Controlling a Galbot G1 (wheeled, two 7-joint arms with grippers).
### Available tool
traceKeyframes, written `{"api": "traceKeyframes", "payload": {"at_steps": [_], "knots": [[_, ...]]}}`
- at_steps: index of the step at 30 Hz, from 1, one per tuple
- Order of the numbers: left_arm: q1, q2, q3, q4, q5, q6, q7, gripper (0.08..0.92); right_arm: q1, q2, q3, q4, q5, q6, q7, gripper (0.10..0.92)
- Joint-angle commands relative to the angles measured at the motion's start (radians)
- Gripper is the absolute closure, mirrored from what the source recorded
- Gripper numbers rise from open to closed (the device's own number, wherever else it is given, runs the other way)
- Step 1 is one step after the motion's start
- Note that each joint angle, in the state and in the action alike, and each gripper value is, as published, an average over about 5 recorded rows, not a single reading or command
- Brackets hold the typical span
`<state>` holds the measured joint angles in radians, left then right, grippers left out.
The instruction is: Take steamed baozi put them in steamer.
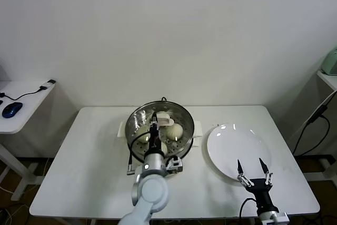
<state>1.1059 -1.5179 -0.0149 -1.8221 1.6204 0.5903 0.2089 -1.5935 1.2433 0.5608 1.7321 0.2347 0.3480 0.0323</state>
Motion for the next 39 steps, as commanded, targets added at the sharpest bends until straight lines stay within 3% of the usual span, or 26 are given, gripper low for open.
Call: {"api": "traceKeyframes", "payload": {"at_steps": [1, 13, 19, 23, 26, 29, 35, 39], "knots": [[0.0, -0.002, -0.002, -0.005, 0.001, -0.003, -0.001, 0.731, 0.001, -0.004, 0.002, 0.003, 0.004, -0.006, -0.005, 0.203], [0.038, 0.04, 0.025, -0.136, -0.075, -0.018, 0.017, 0.385, 0.001, -0.026, -0.026, -0.002, 0.047, -0.022, 0.021, 0.203], [0.121, 0.092, 0.003, -0.256, -0.17, -0.051, -0.034, 0.222, 0.007, -0.053, -0.064, -0.001, 0.06, -0.002, 0.033, 0.203], [0.204, 0.125, -0.065, -0.318, -0.317, -0.138, -0.117, 0.181, 0.011, -0.053, -0.069, 0.004, 0.072, -0.006, 0.037, 0.203], [0.277, 0.141, -0.158, -0.369, -0.589, -0.231, -0.209, 0.178, 0.013, -0.051, -0.077, 0.002, 0.086, -0.006, 0.047, 0.203], [0.34, 0.134, -0.335, -0.401, -0.908, -0.347, -0.265, 0.177, 0.013, -0.051, -0.083, 0.0, 0.098, -0.003, 0.055, 0.203], [0.426, 0.168, -0.751, -0.363, -1.519, -0.465, -0.264, 0.177, 0.016, -0.053, -0.091, -0.01, 0.099, 0.003, 0.061, 0.203], [0.477, 0.237, -0.876, -0.256, -1.852, -0.559, -0.246, 0.177, 0.022, -0.05, -0.094, -0.026, 0.105, 0.002, 0.07, 0.203]]}}
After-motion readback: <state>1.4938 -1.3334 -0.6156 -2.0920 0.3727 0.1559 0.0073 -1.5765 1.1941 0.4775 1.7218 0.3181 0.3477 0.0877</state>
